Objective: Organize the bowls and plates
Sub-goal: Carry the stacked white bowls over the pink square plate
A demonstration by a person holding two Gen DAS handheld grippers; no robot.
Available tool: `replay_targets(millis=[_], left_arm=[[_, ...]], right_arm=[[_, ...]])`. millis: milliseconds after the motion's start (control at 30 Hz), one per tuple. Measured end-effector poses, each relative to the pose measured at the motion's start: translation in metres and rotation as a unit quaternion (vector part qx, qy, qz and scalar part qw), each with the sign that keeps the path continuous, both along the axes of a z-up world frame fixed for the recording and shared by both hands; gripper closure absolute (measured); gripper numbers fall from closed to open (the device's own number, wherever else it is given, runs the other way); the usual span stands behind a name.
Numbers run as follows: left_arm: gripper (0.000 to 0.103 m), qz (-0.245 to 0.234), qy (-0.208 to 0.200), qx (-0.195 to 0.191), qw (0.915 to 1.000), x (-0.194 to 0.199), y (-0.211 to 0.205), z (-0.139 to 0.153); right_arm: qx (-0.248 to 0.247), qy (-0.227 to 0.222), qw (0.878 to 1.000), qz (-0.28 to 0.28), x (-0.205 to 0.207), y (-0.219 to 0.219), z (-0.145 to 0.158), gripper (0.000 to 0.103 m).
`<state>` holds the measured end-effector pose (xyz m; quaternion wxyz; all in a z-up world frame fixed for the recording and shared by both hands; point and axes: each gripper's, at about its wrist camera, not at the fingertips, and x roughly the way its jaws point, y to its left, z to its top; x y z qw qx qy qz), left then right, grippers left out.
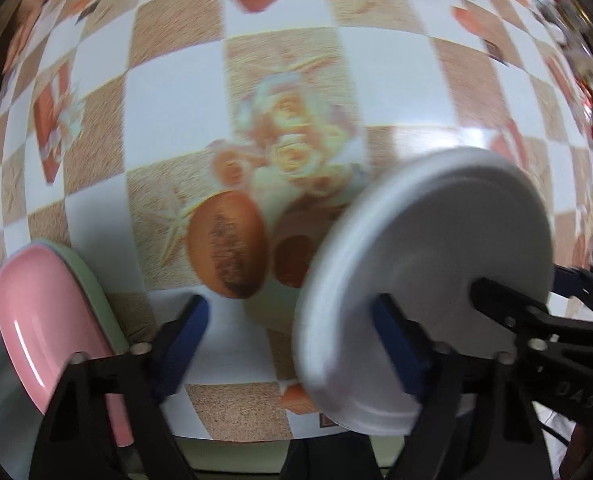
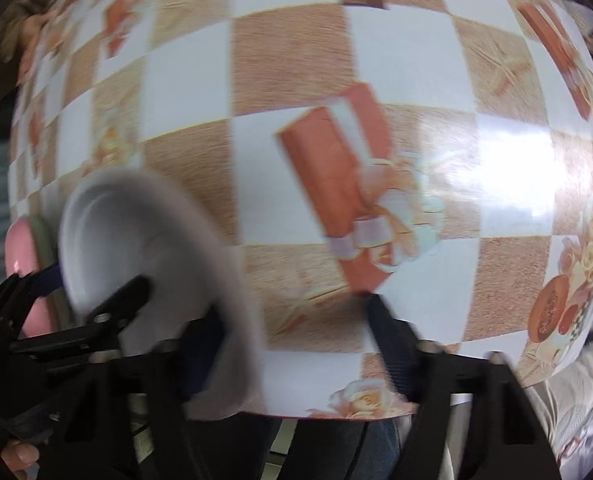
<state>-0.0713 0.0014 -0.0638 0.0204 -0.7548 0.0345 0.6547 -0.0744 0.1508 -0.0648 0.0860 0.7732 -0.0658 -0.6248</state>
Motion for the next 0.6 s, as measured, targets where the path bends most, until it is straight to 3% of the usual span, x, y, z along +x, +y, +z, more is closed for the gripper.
replay_targets(millis=[67,100,133,167,233,400,600], left_arm=[[0.042,-0.012,-0.003,0.014,0.9998,-0.002,0.008,0.001],[0.047,-0.012,-0.006,0.023,0.9997,-0.003,0.010,0.002],[0.061,-0.010,-0.008,0.032,0.9994,-0.004,0.012,0.003],[0.064,-0.011,-0.010,0.033,0.9993,-0.004,0.014,0.003],[0.064,-0.024,-0.007,0.018,0.9995,-0.002,0.020,0.006],[0.064,-0.039,0.002,0.021,0.9990,0.015,0.022,0.021],[0.064,-0.026,0.006,0.025,0.9993,0.020,0.013,0.033]], right_arm=[[-0.020,-0.007,1.000,-0.002,0.000,-0.006,0.000,0.066],[-0.034,-0.013,0.999,-0.008,-0.001,-0.008,-0.002,0.071],[-0.042,-0.020,0.999,-0.014,-0.001,-0.011,-0.003,0.078],[-0.043,-0.025,0.999,-0.015,0.000,-0.015,-0.004,0.080],[-0.028,-0.028,0.999,-0.005,0.001,-0.021,-0.001,0.079],[-0.028,-0.036,0.999,0.006,0.003,-0.028,0.007,0.079],[-0.022,-0.029,0.999,0.030,0.005,-0.042,0.014,0.079]])
